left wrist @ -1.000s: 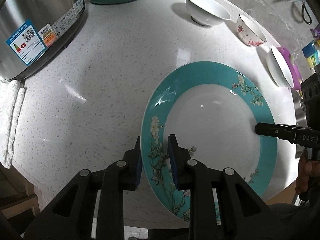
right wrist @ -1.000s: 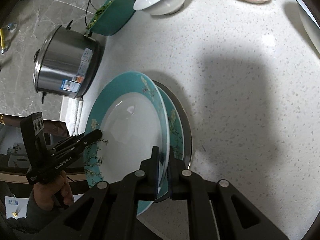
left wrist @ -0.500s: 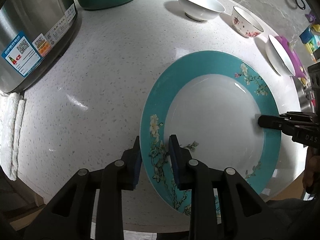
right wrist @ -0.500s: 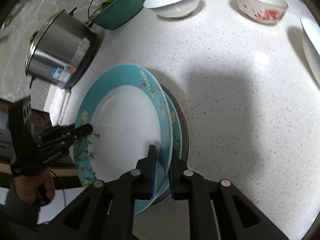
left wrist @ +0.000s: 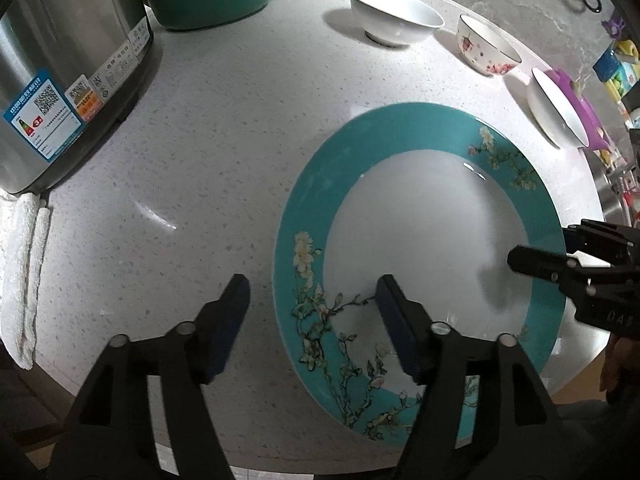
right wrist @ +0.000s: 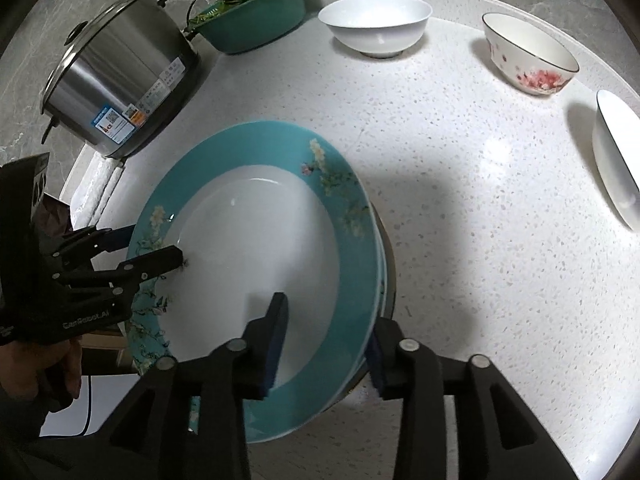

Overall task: Organize plates and bowls
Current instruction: 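Lower the teal plate onto the plate stack and open both tools, then move both tools to the large white bowl near the purple bowl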

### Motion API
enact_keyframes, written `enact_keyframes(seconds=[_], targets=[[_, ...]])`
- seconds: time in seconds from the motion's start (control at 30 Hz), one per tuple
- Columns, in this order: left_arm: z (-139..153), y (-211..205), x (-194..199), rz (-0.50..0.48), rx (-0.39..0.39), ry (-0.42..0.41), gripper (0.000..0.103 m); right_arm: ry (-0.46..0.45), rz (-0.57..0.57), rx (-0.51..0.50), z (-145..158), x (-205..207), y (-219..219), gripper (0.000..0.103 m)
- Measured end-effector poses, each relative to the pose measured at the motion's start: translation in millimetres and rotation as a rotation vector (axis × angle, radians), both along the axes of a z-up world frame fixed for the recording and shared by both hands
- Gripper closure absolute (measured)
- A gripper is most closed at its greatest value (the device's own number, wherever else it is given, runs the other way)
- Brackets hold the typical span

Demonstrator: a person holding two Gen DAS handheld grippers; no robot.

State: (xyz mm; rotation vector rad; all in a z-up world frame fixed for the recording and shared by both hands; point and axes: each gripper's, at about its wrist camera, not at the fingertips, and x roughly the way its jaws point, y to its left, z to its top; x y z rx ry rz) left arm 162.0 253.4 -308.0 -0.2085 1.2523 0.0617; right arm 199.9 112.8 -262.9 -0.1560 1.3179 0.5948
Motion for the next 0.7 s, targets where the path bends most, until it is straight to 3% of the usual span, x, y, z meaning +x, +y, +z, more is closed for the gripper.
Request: enact_keyframes(seconds=[0.13, 0.33, 0.6, 0.7], targets=[[4, 8, 0, 0.002, -0.009, -0.017, 0.031, -0.011, -0.008, -0.001, 1, -5, 6, 0.045], [11, 21, 0, 0.024, -0.063, -0.040, 0.031, 0.010, -0.062, 0.052, 2, -6, 2, 0.035], [30, 31, 4, 0.042, -0.074, -0.065, 0.031, 0.032, -0.103, 0.097, 2, -7, -7, 0.034], [39, 26, 8, 0.040, -0.080, -0.077, 0.031, 0.029, -0.134, 0.128, 7, -7, -16, 0.025]])
